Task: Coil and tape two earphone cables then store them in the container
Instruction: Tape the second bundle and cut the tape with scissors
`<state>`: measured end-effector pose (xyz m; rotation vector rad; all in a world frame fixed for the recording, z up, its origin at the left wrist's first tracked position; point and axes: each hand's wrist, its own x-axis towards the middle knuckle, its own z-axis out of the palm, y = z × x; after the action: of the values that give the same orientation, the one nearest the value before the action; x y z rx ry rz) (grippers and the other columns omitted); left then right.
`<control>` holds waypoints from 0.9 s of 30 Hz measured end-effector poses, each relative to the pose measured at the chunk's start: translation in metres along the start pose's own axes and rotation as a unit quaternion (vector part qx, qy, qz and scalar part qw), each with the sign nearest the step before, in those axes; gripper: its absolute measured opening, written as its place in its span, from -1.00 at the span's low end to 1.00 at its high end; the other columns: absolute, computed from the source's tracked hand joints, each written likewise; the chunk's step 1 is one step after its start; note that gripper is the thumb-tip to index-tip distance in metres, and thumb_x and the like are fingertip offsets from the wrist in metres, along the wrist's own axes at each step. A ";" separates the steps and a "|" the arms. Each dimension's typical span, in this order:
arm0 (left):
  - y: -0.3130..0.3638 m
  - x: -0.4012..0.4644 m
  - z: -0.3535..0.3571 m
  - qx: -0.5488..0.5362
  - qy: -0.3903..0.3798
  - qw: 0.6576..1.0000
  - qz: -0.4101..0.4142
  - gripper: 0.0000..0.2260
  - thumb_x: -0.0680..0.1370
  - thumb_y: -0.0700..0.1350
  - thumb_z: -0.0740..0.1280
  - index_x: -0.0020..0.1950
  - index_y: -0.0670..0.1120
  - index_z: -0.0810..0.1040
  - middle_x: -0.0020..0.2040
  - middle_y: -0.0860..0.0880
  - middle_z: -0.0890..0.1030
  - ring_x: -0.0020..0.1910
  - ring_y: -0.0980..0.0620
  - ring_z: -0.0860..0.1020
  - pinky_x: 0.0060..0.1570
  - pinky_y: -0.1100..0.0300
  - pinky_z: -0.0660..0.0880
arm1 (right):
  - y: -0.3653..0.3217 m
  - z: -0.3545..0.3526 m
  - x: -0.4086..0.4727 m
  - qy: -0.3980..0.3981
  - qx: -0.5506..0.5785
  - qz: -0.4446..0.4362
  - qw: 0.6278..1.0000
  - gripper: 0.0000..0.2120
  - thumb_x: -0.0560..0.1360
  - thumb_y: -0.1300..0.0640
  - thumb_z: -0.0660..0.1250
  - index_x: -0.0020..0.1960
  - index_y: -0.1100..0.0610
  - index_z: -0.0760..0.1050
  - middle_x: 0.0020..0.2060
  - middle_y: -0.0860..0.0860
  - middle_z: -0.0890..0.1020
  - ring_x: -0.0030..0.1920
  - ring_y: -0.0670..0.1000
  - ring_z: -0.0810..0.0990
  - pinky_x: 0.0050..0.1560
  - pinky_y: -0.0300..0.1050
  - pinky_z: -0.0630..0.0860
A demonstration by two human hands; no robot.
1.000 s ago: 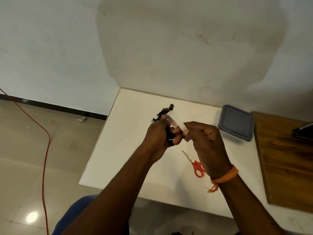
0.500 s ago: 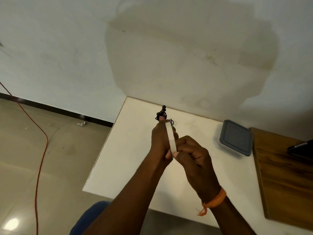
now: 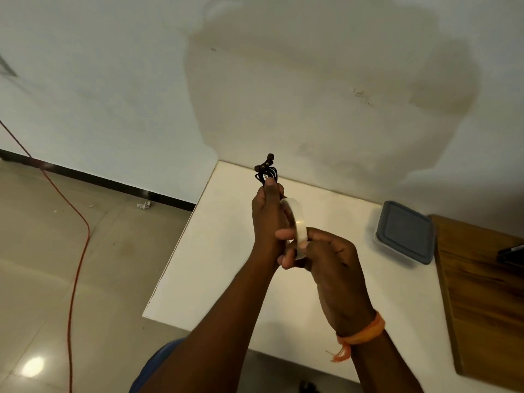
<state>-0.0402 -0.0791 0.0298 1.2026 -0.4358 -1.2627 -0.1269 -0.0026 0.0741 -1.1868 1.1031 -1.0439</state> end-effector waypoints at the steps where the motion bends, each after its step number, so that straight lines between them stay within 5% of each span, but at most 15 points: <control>1: -0.003 0.004 0.001 -0.007 0.005 1.000 -0.002 -0.63 0.43 0.32 0.25 -0.38 0.07 0.48 -0.42 -0.09 0.33 -0.39 -0.10 0.28 -0.31 0.05 0.25 | 0.001 -0.002 0.002 -0.018 0.015 0.006 1.000 -0.65 0.48 0.18 0.14 -0.05 0.00 0.70 -0.36 0.12 0.63 -0.26 0.10 0.64 -0.16 -0.06 0.62; 5: -0.016 0.015 -0.001 -0.029 0.008 0.999 -0.021 -0.63 0.55 0.16 0.24 -0.38 -0.02 0.39 -0.50 0.01 0.33 -0.49 0.02 0.28 -0.37 0.15 0.24 | 0.003 -0.009 0.015 -0.072 0.005 -0.007 0.997 -0.62 0.48 0.28 0.12 0.19 0.16 0.58 -0.35 0.10 0.57 -0.31 0.09 0.59 -0.21 0.07 0.64; 10: -0.022 0.011 0.007 0.047 0.054 0.997 -0.039 -0.56 0.67 0.03 0.14 -0.41 -0.03 0.30 -0.58 0.08 0.31 -0.54 0.06 0.27 -0.40 0.17 0.22 | 0.006 -0.020 0.020 -0.063 0.031 0.015 0.997 -0.60 0.50 0.23 0.10 0.24 0.19 0.55 -0.38 0.07 0.54 -0.32 0.04 0.55 -0.25 -0.02 0.60; 17: -0.023 0.003 0.009 0.099 0.082 0.988 -0.082 -0.57 0.68 0.06 0.09 -0.36 -0.06 0.34 -0.64 0.13 0.35 -0.48 0.03 0.36 -0.36 0.16 0.30 | 0.007 -0.025 0.018 -0.056 0.033 0.040 0.997 -0.57 0.56 0.44 0.04 0.23 0.17 0.56 -0.39 0.07 0.53 -0.34 0.06 0.53 -0.28 -0.02 0.57; 27: -0.031 0.005 0.001 0.110 0.075 0.983 -0.124 -0.55 0.65 0.16 0.07 -0.36 -0.05 0.33 -0.57 0.03 0.33 -0.52 -0.01 0.35 -0.42 0.17 0.30 | 0.012 -0.017 0.023 -0.050 0.041 0.051 0.997 -0.60 0.56 0.40 0.06 0.21 0.19 0.57 -0.40 0.05 0.51 -0.38 0.02 0.47 -0.36 -0.06 0.51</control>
<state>-0.0541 -0.0794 0.0020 1.5663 -0.3279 -1.3489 -0.1396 -0.0264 0.0592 -1.0941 1.0216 -0.9328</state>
